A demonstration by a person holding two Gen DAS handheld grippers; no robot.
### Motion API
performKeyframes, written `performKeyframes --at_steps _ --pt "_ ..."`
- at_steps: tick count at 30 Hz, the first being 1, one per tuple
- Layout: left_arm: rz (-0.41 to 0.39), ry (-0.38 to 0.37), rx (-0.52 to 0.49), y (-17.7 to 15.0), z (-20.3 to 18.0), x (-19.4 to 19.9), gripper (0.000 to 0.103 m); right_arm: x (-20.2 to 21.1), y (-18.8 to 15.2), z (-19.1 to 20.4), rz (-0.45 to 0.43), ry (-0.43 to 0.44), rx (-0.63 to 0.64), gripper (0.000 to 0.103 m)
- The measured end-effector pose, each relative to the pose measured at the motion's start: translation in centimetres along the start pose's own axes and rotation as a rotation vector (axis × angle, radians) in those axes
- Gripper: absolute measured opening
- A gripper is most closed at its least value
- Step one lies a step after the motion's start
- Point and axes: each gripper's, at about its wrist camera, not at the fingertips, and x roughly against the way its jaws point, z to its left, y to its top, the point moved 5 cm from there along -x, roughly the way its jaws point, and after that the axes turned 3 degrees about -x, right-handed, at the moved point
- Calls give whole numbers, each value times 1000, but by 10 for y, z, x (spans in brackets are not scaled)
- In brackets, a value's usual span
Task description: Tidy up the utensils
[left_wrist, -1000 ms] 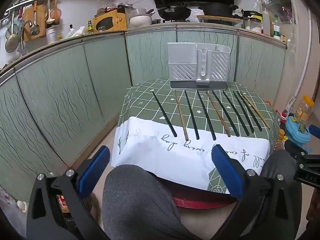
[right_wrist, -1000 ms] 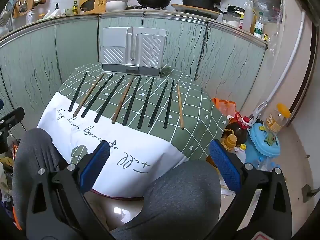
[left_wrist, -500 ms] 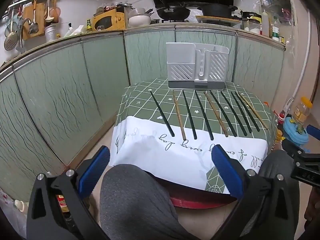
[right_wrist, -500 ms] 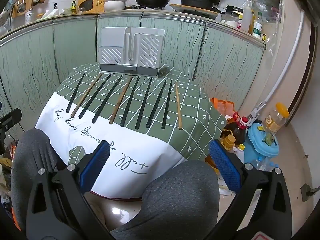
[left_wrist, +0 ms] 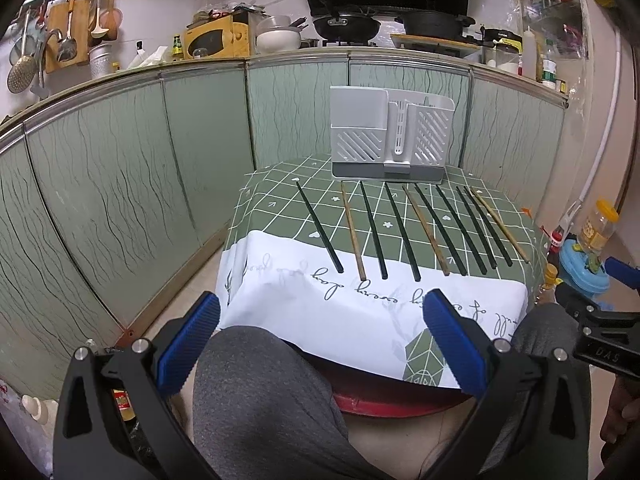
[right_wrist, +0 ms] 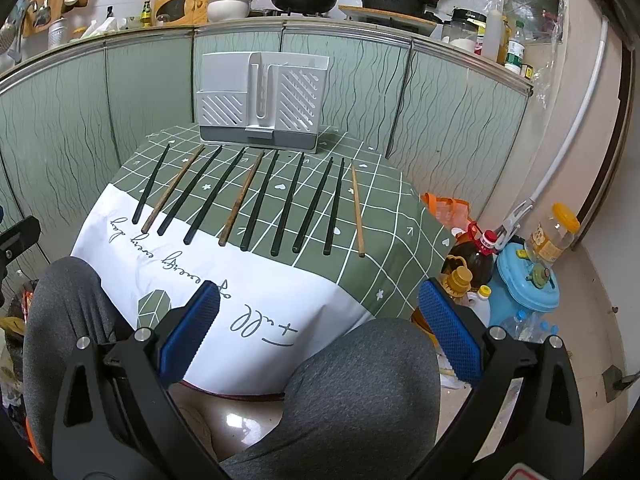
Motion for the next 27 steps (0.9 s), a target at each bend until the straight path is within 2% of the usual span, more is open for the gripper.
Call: performKeyframes --at_steps 27 --pt "-1 7 -3 0 0 1 99 0 -1 -1 4 0 -10 96"
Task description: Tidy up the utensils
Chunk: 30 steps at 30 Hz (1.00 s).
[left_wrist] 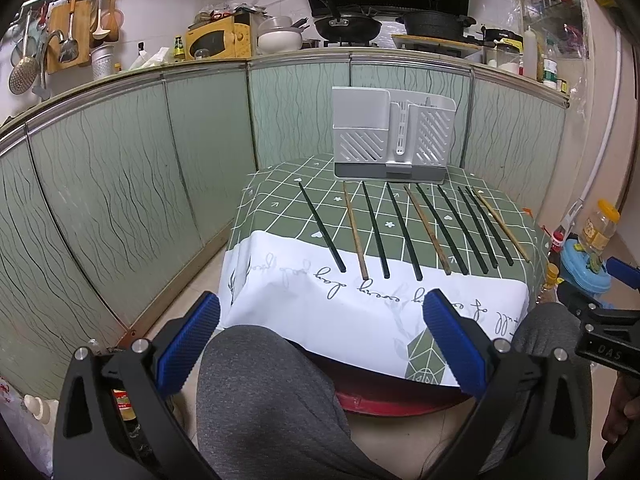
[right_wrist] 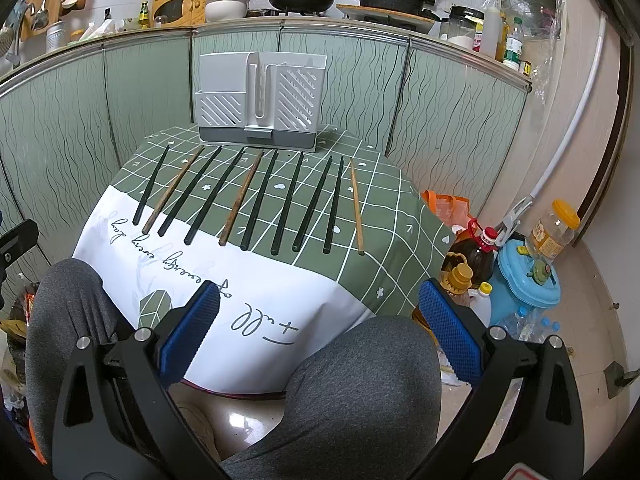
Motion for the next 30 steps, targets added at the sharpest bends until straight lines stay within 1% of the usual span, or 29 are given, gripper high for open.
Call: performKeyframes --at_steps 15,30 --pt "-1 -3 -13 -2 -4 0 99 1 1 1 5 5 -5 96" --pt "3 1 -12 -3 -3 -1 99 0 1 -1 9 -8 -3 96"
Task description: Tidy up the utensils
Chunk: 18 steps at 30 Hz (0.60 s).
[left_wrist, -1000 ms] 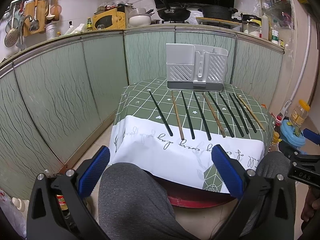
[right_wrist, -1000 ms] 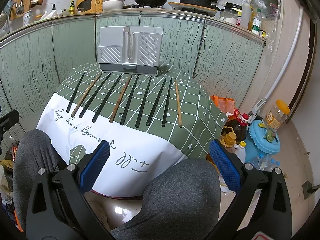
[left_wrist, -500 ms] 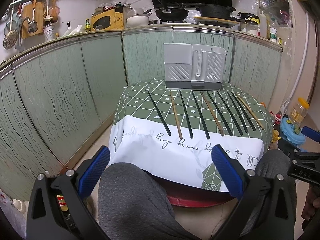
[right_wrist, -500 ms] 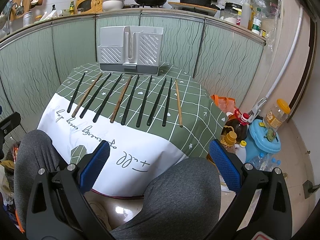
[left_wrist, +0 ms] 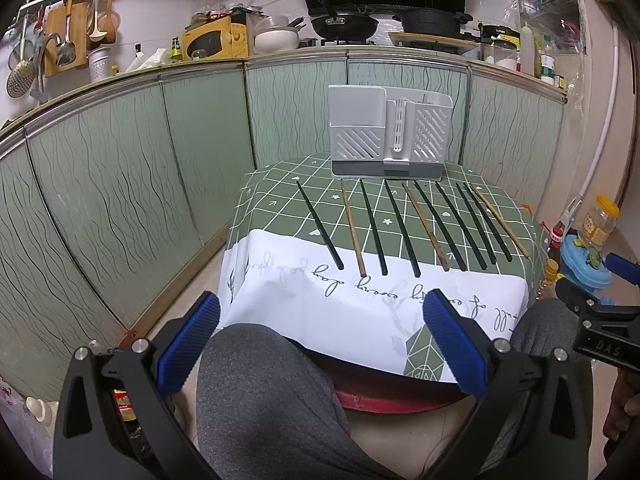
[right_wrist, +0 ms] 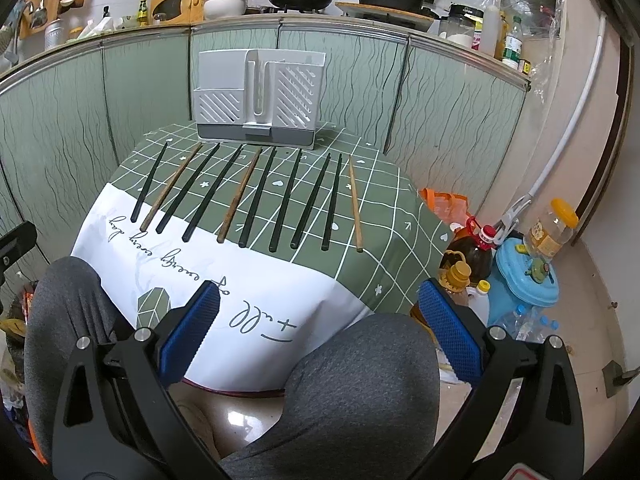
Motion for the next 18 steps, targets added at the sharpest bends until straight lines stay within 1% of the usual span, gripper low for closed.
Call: performKeyframes --at_steps 10,14,18 --pt "15 5 1 -2 1 -3 99 -4 -3 0 14 0 3 96" --pt "25 24 -24 -2 2 -8 99 -7 -5 -3 22 -1 1 96" --pt "34 39 -25 0 8 -17 99 -13 -4 -7 31 -1 6 96"
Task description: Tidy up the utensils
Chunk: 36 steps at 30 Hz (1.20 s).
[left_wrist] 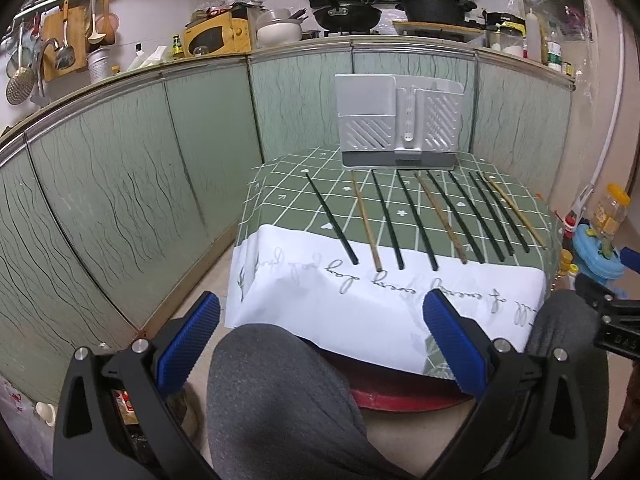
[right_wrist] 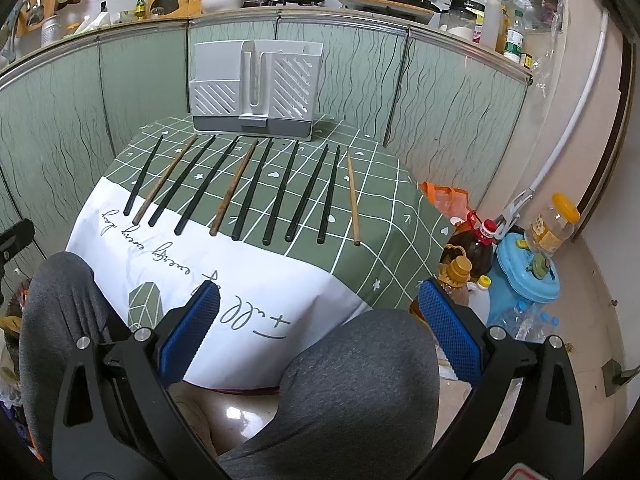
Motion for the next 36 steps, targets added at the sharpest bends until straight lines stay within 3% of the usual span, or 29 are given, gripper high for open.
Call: performKeyframes --at_steps 20,36 --pt "45 24 -13 23 13 -84 99 -66 29 -39 53 38 -38 96" --pt "83 -31 -46 28 -8 -147 99 -126 40 -53 82 90 -49 96"
